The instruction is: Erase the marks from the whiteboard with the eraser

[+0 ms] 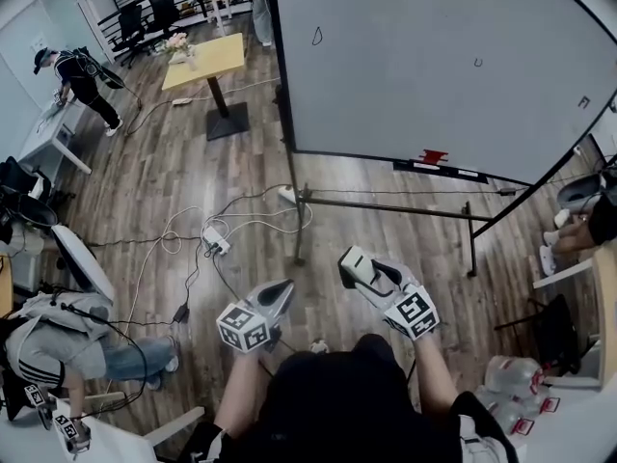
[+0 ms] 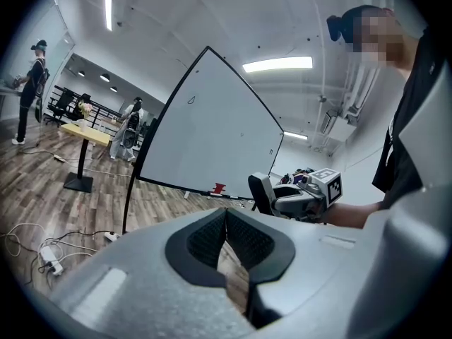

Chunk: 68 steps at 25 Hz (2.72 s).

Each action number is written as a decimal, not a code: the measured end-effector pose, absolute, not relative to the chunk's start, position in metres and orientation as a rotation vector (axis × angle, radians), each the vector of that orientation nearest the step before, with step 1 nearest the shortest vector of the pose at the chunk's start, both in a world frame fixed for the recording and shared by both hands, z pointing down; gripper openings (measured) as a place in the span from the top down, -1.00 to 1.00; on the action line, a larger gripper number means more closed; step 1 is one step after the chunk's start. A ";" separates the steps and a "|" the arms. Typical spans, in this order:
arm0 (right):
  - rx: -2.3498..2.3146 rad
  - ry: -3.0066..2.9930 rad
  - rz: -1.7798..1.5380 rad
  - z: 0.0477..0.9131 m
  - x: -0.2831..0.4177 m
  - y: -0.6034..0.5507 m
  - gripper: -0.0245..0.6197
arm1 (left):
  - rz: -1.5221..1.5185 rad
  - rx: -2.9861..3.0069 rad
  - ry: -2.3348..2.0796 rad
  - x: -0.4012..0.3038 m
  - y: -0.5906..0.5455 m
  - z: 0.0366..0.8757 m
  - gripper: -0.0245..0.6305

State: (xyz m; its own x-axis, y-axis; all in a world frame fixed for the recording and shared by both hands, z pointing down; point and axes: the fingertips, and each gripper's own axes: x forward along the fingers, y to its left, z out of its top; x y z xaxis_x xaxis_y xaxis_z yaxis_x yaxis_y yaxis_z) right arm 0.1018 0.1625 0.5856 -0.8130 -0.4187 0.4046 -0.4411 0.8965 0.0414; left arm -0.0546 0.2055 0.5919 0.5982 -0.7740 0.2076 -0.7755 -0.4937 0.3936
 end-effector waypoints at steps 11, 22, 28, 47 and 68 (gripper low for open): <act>0.597 -2.660 0.087 0.596 0.090 0.115 0.17 | -0.005 2.308 -1.298 -0.071 0.184 0.607 0.89; 0.542 -2.677 0.102 0.594 0.080 0.032 0.17 | -0.037 2.278 -1.391 -0.076 0.117 0.595 0.89; 0.501 -2.697 0.071 0.597 0.088 -0.028 0.17 | -0.031 2.260 -1.434 -0.061 0.064 0.595 0.89; 0.603 -2.671 -0.087 0.557 0.107 -0.167 0.18 | -0.056 2.254 -1.517 -0.056 -0.046 0.578 0.89; 1.068 -2.533 -0.593 0.367 -0.002 -0.306 0.18 | -0.044 2.499 -1.308 -0.171 -0.199 0.533 0.89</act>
State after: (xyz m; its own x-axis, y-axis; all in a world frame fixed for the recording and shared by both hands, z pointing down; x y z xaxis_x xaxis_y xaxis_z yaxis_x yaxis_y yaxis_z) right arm -0.0024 -0.3059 0.3670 -0.6656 -0.7340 0.1350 -0.5978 0.6326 0.4923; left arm -0.1713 -0.1994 0.5329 0.5804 -0.8055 0.1194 -0.7958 -0.5299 0.2930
